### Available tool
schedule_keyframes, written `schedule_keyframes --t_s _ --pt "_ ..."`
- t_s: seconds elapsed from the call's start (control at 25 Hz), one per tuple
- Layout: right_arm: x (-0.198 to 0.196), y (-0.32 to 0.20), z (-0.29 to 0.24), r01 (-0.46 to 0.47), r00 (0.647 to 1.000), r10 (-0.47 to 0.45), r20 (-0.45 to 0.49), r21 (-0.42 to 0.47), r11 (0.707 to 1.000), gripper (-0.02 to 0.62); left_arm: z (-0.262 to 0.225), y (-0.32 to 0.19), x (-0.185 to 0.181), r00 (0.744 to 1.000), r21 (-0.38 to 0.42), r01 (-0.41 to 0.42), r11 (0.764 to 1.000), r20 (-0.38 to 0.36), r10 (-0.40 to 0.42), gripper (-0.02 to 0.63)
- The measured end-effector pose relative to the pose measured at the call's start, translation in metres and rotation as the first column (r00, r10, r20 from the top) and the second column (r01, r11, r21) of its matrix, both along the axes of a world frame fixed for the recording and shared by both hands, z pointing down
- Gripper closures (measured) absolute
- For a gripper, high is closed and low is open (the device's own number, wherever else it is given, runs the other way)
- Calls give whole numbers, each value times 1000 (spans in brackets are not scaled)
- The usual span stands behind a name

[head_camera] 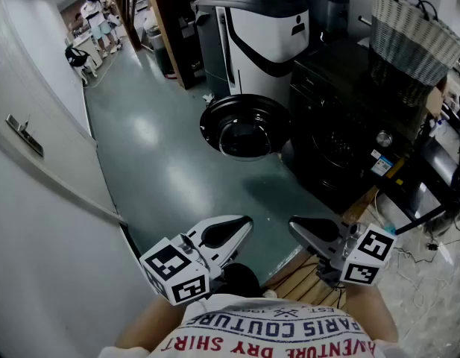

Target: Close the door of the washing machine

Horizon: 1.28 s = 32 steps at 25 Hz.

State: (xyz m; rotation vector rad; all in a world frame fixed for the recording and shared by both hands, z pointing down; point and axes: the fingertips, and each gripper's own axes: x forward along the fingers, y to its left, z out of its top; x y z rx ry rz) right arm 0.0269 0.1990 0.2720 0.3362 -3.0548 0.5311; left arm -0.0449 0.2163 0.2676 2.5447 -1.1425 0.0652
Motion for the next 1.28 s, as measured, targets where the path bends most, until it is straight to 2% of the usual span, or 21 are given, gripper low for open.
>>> schedule_keyframes --t_s 0.28,0.52,0.64,0.84,1.12,1.28 --pt "-4 0 -6 -6 1000 6 16 10 1000 574 -7 5 -5 999 26 18 999 28 -19 574" --pt "-4 -10 -2 -14 1000 14 7 15 1000 572 1 -8 -9 1000 4 27 1000 -12 -27 574" --pt "-10 -27 7 -26 1000 26 9 -18 1000 572 10 -24 -12 1000 -13 10 1000 -22 -10 574" --pt "-33 -70 25 -31 999 32 7 -73 997 571 23 -69 -33 999 -39 11 999 -41 -13 574" --pt "-87 -154 32 -31 999 29 -14 -115 993 571 35 -157 -82 998 -97 -2 995 -68 -5 574" --pt "-123 -215 31 -75 997 72 -23 -157 985 572 46 -219 -123 997 -175 -30 984 -70 18 574"
